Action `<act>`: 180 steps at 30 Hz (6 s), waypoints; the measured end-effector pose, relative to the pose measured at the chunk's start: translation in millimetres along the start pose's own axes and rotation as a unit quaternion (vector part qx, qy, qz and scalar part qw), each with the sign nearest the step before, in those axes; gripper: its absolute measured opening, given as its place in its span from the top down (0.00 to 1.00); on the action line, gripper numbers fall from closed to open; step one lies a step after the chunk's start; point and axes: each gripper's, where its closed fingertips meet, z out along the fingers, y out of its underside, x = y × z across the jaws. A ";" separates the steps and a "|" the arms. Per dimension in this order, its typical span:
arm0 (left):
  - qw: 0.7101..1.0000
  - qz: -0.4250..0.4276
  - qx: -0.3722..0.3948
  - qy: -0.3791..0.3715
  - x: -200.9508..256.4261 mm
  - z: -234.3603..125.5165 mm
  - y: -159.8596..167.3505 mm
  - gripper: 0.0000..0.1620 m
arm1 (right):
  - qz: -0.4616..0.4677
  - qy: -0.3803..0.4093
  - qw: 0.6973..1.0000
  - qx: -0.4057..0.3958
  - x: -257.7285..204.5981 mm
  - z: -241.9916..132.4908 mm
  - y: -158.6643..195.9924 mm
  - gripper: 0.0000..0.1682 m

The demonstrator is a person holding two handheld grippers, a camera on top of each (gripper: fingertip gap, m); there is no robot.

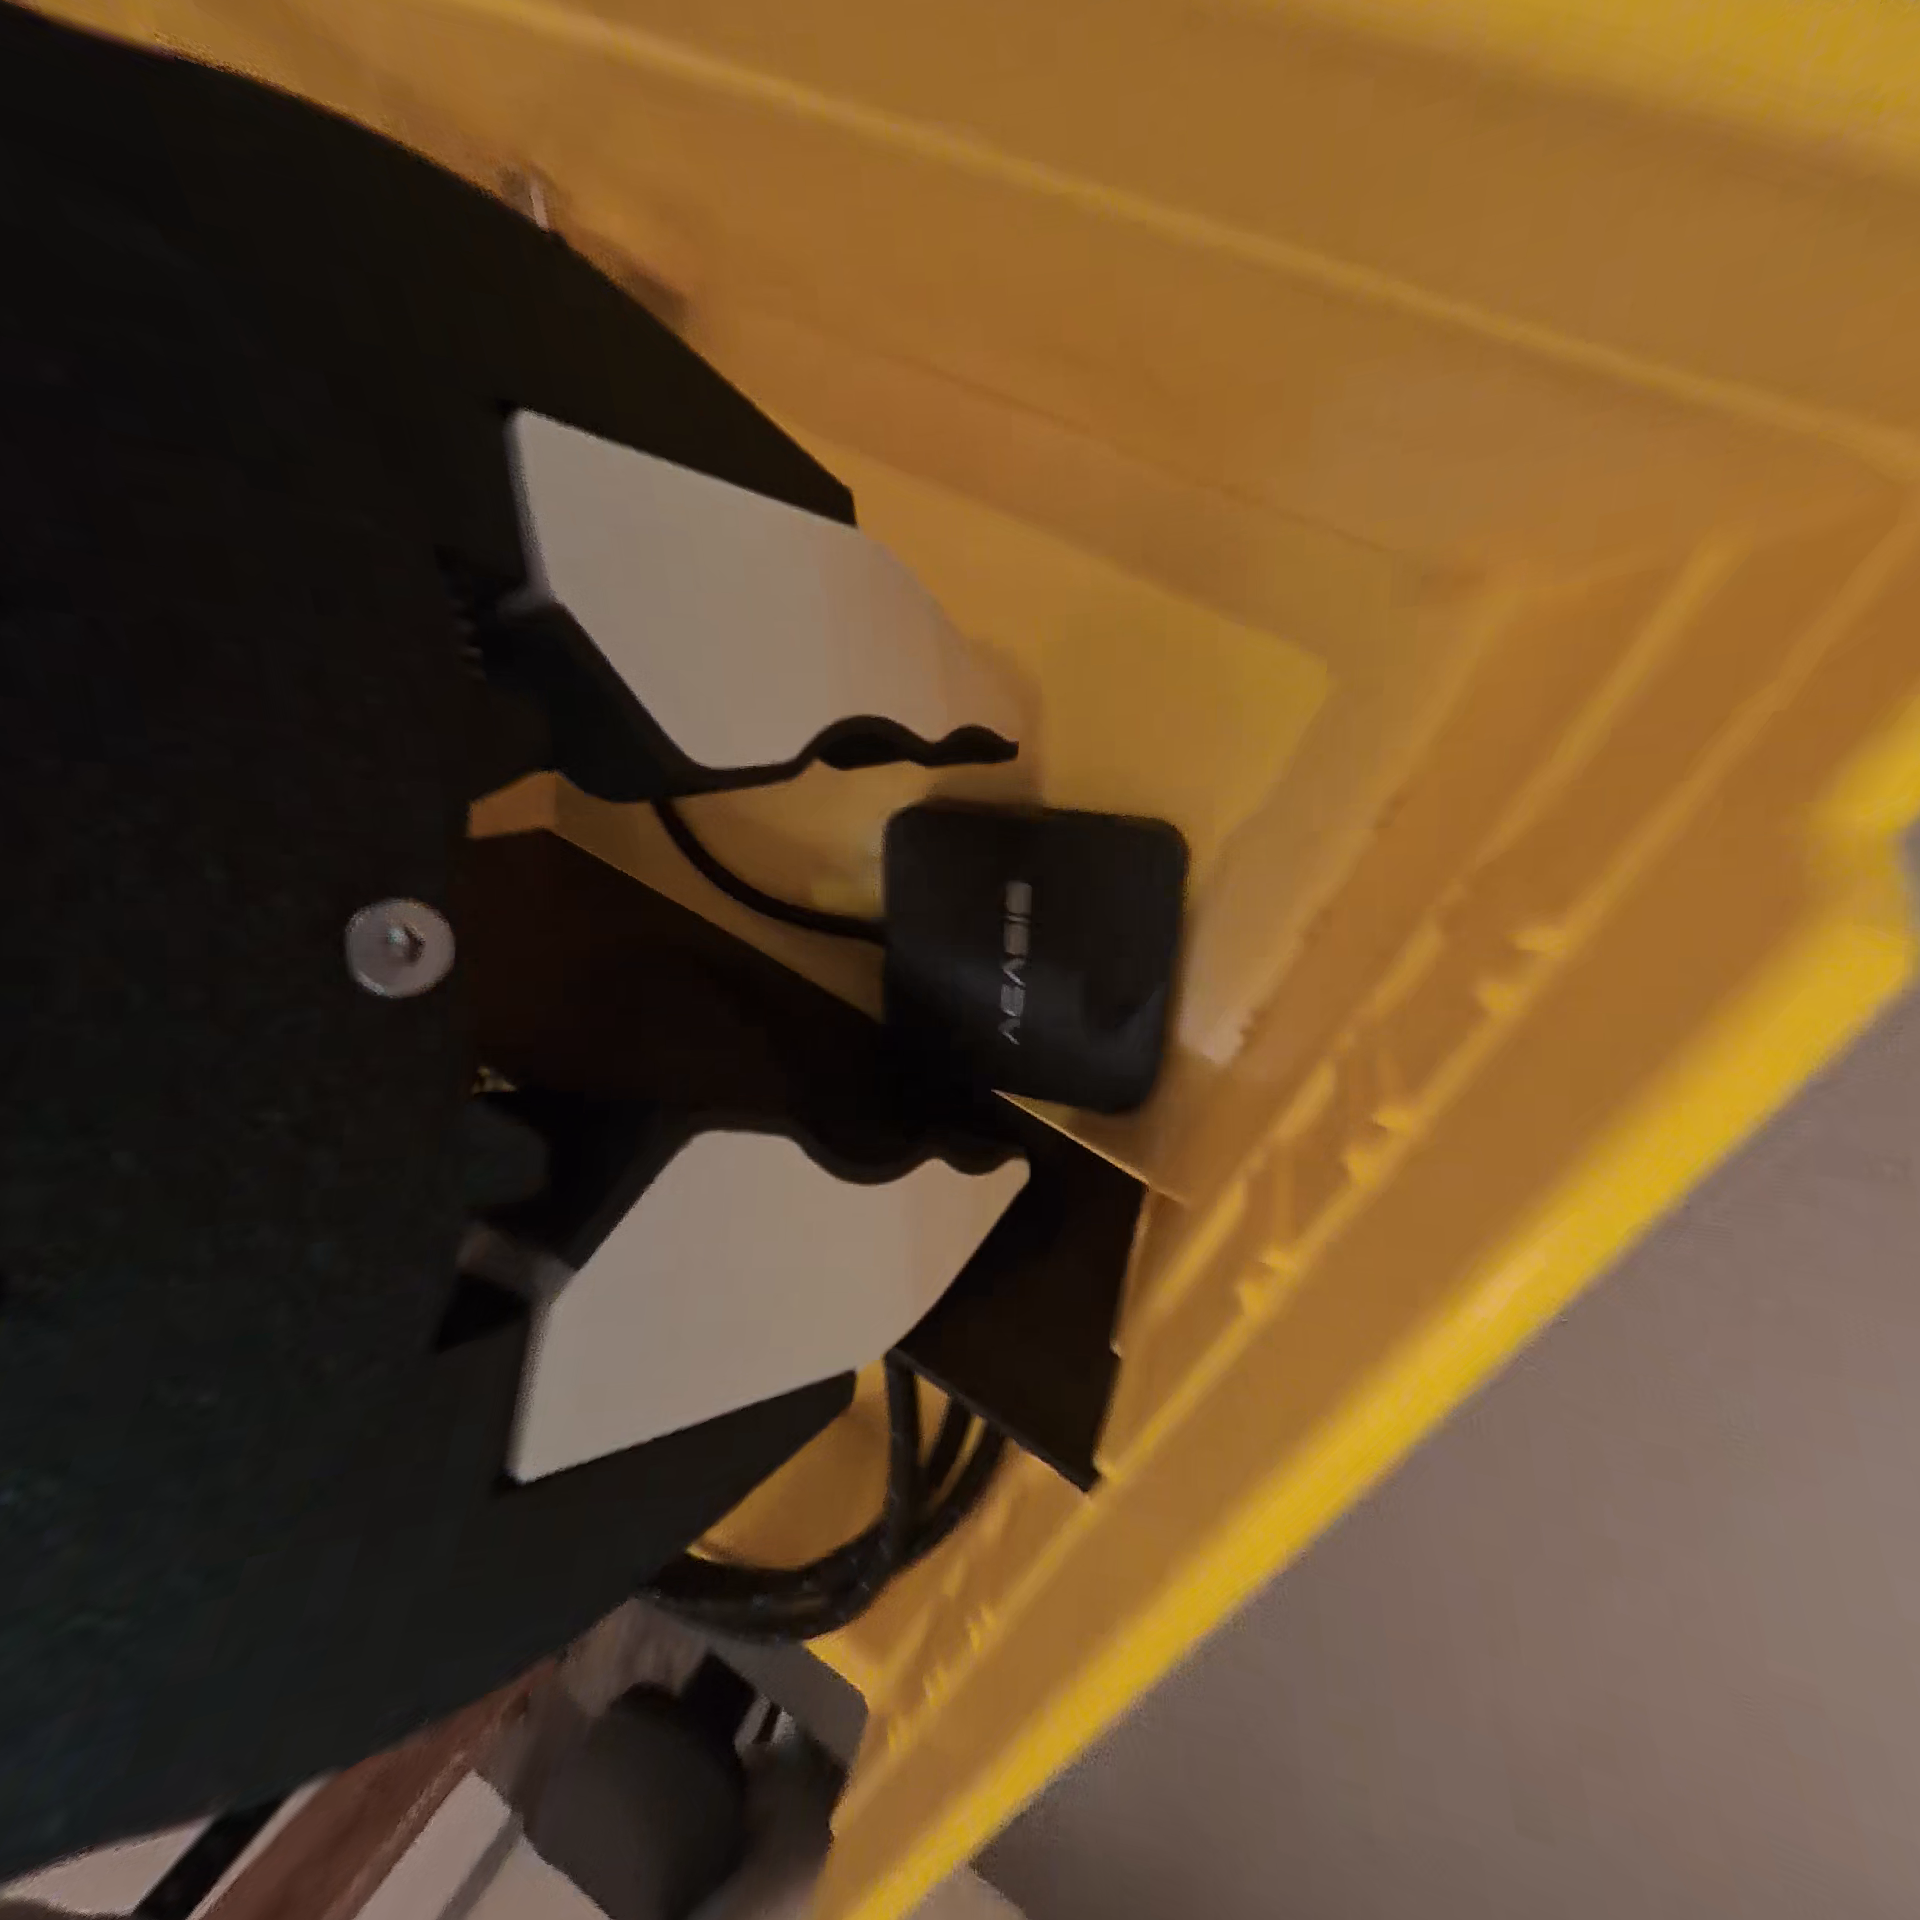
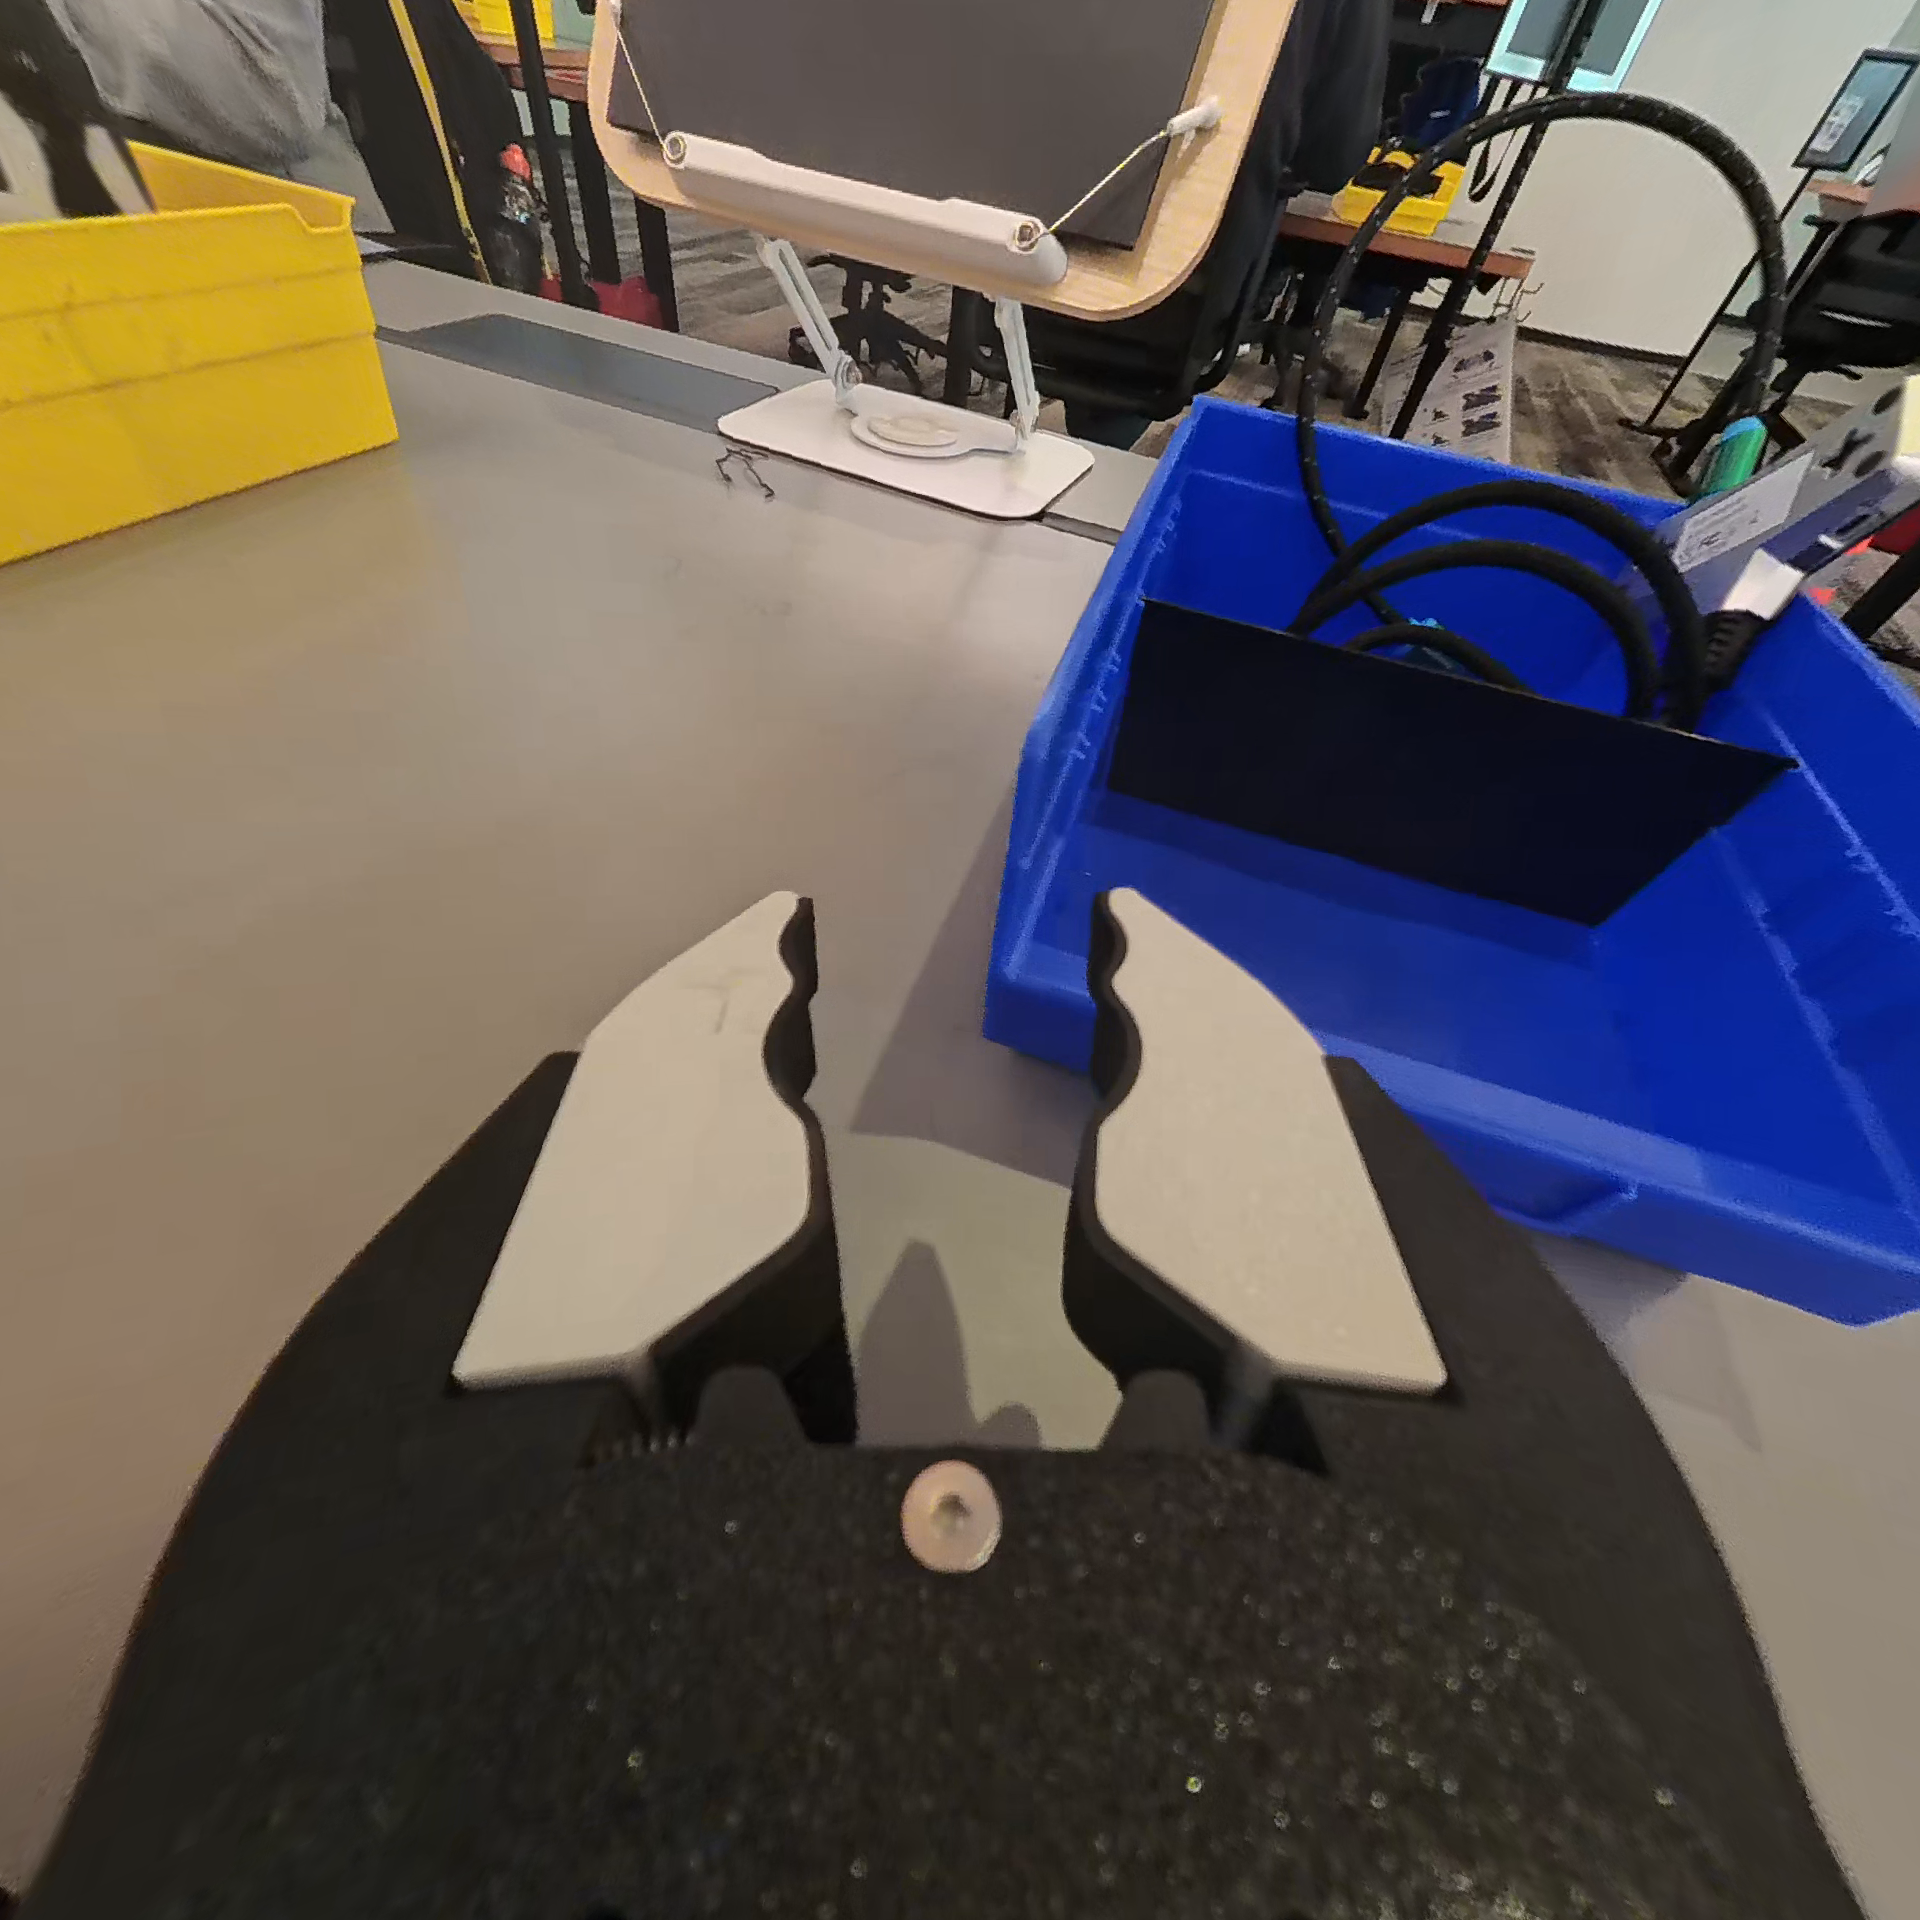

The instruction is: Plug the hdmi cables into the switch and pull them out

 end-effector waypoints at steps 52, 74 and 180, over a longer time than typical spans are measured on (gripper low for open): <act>0.945 -0.289 0.043 -0.150 -38.5 -41.6 -1.6 1.00 | -0.020 0.009 1.000 -0.002 -3.1 -17.4 -0.4 0.71; 0.888 -0.445 -0.081 -0.083 -5.4 25.3 29.6 0.42 | 0.006 -0.011 1.000 -0.010 -5.3 -13.8 4.7 0.71; 0.724 0.467 0.355 0.363 469.3 -35.9 -86.1 0.68 | 0.324 -0.929 0.169 -0.054 -208.4 -101.6 -128.4 0.92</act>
